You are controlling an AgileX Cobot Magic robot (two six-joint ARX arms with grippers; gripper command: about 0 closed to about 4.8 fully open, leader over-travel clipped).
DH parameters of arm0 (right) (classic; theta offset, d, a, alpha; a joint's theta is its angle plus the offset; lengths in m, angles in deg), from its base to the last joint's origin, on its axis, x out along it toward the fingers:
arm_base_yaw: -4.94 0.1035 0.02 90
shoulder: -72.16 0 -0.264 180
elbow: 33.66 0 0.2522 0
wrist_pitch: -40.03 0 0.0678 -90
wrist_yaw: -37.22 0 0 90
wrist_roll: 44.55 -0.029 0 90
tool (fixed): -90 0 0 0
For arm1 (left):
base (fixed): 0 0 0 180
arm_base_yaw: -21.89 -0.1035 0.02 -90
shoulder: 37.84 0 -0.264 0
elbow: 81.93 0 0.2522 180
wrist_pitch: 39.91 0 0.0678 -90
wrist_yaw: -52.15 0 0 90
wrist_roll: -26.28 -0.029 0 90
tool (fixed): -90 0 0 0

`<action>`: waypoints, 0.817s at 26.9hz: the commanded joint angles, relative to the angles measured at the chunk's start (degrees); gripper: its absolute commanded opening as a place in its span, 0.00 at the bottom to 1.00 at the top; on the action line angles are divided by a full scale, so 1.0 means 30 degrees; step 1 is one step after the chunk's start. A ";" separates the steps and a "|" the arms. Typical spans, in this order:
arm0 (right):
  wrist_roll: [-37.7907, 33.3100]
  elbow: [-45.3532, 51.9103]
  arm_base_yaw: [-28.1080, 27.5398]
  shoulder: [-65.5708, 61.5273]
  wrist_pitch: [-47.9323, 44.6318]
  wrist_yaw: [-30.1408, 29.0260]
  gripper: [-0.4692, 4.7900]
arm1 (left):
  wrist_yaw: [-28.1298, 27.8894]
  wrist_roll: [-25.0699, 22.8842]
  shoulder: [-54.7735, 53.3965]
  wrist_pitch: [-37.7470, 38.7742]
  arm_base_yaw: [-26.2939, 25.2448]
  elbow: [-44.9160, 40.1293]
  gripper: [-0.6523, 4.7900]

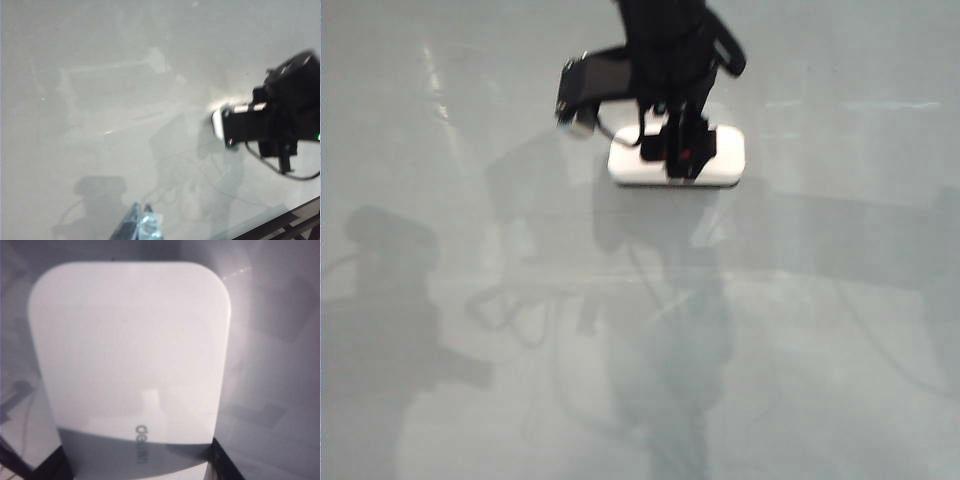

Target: Grab the whiteboard eraser that is attached to the surface of the whiteboard and use it to clean the writing on the whiteboard.

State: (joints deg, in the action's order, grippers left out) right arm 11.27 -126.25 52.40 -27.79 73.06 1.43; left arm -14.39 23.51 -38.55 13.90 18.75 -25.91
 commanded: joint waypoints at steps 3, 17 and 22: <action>0.3898 -0.0131 -0.0882 0.2710 -0.3111 0.0430 0.43 | -0.0124 0.0787 0.0000 -0.0197 0.0000 0.0051 0.12; -0.6003 -0.0102 0.0029 1.1708 -0.0306 -0.2302 0.43 | -0.0109 0.0714 0.0000 -0.0248 0.0525 -0.0073 0.12; -1.0112 0.2652 -0.0889 1.6123 -0.0517 -0.5224 0.43 | -0.0058 0.0721 0.0000 -0.0277 0.0729 -0.0459 0.12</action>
State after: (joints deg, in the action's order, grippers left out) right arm -16.91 -120.96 51.09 19.29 74.81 -11.44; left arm -14.65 25.83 -38.57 13.79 20.87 -27.22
